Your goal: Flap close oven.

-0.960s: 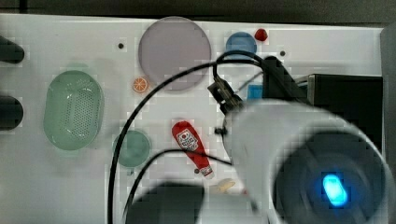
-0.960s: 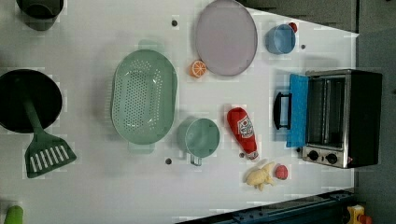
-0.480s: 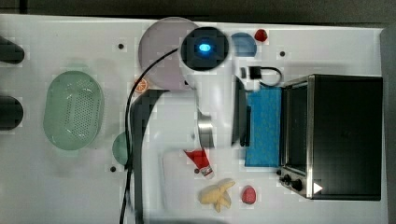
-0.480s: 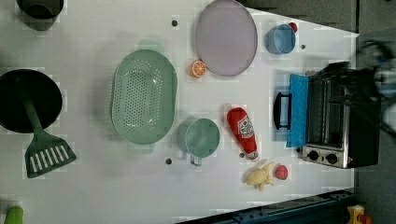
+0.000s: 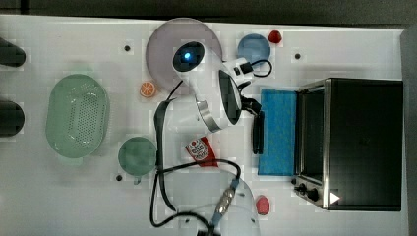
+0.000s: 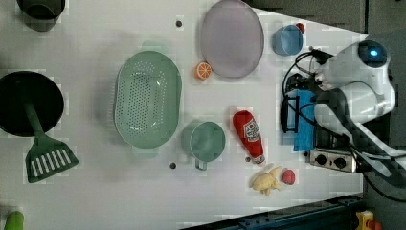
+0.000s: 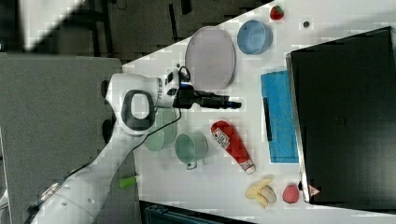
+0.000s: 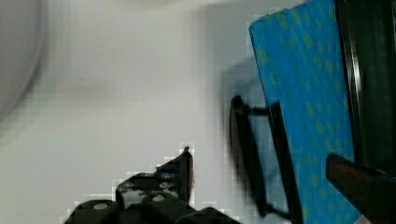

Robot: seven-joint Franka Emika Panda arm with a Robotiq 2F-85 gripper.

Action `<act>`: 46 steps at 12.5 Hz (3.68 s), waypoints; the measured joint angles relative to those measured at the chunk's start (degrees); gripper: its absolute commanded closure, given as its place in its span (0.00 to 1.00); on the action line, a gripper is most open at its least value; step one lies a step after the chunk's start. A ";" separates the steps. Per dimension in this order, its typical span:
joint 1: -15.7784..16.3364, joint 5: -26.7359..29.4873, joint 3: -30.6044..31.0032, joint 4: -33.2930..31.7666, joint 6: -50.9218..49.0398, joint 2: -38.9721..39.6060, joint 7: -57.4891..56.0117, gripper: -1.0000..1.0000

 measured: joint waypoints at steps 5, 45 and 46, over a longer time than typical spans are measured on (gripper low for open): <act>0.79 -15.64 -0.65 6.94 -0.20 9.90 -0.48 0.00; -21.51 9.86 1.89 10.69 5.90 3.08 -38.02 0.06; -21.48 9.76 2.44 10.80 3.97 2.71 -38.22 0.00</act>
